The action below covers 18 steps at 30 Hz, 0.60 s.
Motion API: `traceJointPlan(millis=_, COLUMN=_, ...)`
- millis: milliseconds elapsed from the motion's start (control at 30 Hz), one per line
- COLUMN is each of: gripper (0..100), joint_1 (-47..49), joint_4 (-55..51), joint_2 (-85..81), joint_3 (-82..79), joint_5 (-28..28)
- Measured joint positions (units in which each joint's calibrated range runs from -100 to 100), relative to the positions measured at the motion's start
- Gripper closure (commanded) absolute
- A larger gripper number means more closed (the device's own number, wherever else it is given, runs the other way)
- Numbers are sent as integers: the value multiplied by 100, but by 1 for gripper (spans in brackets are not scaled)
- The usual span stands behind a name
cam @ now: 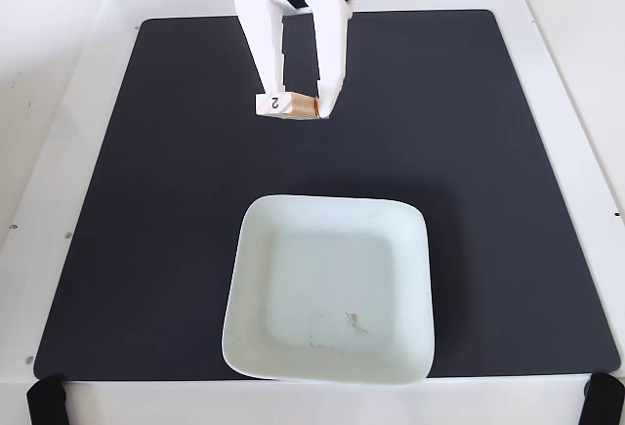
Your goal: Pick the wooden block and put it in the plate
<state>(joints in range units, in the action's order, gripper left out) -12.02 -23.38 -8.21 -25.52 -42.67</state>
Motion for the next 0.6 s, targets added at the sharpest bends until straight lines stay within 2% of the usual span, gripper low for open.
traceJointPlan(millis=200, gripper=99, joint_1=-19, joint_4=187, joint_2=1217, joint_3=1142, joint_5=-266)
traceJointPlan(millis=600, gripper=99, joint_1=-10, joint_4=187, joint_2=3471, joint_3=3505, joint_5=-297)
